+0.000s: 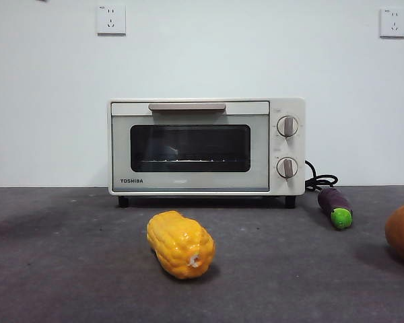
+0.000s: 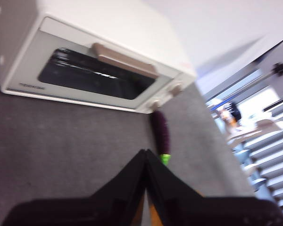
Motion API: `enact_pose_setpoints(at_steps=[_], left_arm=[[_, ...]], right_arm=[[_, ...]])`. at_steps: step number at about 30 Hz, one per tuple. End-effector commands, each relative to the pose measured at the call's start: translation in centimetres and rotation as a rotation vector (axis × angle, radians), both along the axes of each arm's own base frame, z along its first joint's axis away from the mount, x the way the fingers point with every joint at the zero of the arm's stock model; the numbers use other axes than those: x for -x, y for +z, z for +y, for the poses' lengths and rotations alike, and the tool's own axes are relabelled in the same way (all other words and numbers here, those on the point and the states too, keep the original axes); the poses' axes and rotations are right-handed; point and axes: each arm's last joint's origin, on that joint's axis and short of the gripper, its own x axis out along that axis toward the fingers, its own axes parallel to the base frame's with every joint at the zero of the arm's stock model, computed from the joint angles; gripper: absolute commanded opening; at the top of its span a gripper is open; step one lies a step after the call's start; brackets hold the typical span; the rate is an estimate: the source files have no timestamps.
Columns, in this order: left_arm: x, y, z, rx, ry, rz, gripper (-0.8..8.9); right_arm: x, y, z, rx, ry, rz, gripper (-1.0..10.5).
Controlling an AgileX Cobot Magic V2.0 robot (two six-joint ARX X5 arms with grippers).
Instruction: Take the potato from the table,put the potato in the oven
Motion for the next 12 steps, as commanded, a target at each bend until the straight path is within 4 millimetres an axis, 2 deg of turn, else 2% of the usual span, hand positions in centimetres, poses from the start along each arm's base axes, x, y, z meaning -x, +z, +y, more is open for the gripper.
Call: enact_pose_setpoints(at_steps=[1, 6, 12], left_arm=[[-2.6, -0.2, -1.1, -0.087, -0.03, -0.001, -0.06], [-7.0, 0.2, -2.8, -0.167, -0.057, 0.039, -0.06], [-11.7, 1.1, -5.1, -0.185, -0.106, 0.057, -0.06]], right_arm=[[-0.6, 0.1, 0.0, 0.014, 0.016, -0.002, 0.0], [-1.6, -0.2, 0.0, 0.013, 0.016, 0.031, 0.0], [-1.8, -0.4, 0.0, 0.013, 0.016, 0.044, 0.0]])
